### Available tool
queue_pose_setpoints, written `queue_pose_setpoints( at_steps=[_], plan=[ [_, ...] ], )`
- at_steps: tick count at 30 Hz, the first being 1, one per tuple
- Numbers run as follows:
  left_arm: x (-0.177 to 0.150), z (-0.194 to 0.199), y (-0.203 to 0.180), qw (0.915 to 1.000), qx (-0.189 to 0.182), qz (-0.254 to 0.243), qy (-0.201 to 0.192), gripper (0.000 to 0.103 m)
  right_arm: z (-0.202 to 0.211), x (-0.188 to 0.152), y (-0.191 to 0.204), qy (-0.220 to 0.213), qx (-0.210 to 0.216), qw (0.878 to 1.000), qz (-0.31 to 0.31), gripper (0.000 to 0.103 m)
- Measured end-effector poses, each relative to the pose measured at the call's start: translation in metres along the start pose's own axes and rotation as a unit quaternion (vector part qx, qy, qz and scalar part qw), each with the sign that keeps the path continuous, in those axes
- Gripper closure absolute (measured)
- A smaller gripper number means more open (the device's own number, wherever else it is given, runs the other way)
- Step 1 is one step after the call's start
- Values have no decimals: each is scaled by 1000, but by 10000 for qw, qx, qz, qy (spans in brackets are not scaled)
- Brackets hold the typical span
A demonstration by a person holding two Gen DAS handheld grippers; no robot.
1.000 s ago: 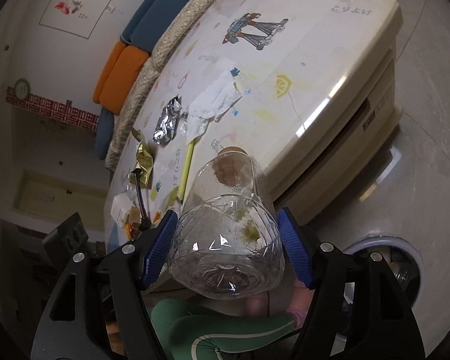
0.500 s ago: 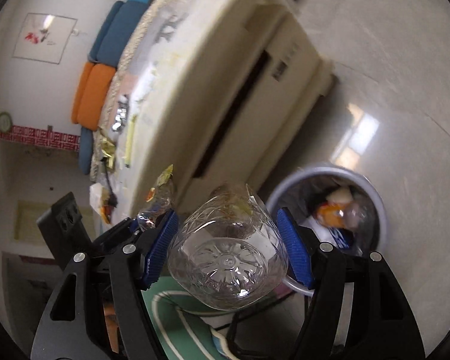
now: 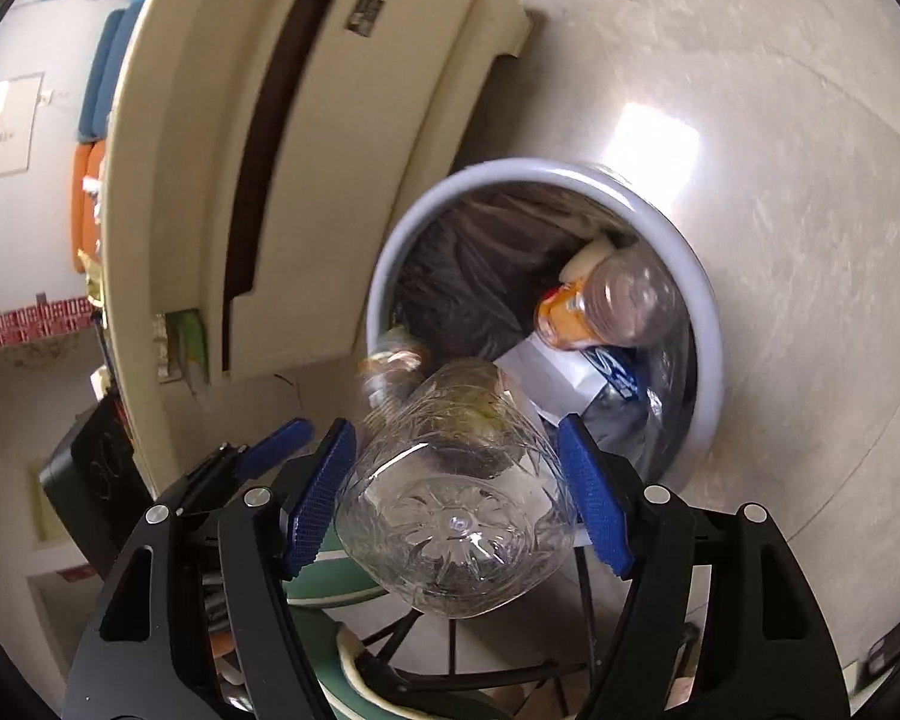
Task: Collect trash
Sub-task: 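Carry bottle and wrapper to the bin and open both grippers over it, then grasp the foil wrapper with the right gripper while the left grasps the gold tea packet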
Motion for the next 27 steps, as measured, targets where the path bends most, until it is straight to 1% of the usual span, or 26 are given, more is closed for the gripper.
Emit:
queue_pose_setpoints(
  at_steps=[2, 4, 9, 19, 23, 25, 27],
  plan=[
    [2, 3, 4, 10000, 1, 43, -46, 31, 1, 0, -4, -1, 78, 10000, -60, 30],
    [1, 5, 8, 9999, -33, 84, -78, 31, 3, 3, -4, -38, 62, 10000, -52, 28],
    [8, 17, 11, 9997, -9, 61, -248, 31, 12, 8, -5, -122, 81, 9999, -48, 28],
    [17, 41, 18, 9989, -107, 184, -426, 31, 17, 11, 13, -154, 118, 9998, 100, 28],
    [26, 79, 23, 9968, -182, 139, -760, 31, 33, 17, 36, -278, 224, 9989, 289, 27],
    [32, 109, 29, 9947, -116, 58, -1018, 31, 43, 21, 56, -361, 268, 9978, 488, 26],
    [37, 142, 43, 9917, -46, 116, -1283, 31, 54, 27, 84, -455, 299, 9956, 761, 26]
  ],
)
Point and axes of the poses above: each gripper's, at about its wrist camera, not at the fingertips, and z roughly against the way its jaws point, y to its left, x to its top, the point moved 9 cm from there along -z, roughly the way its jaws point, and after that the axes turned 8 degrees about -x, right-handed, at the moved point
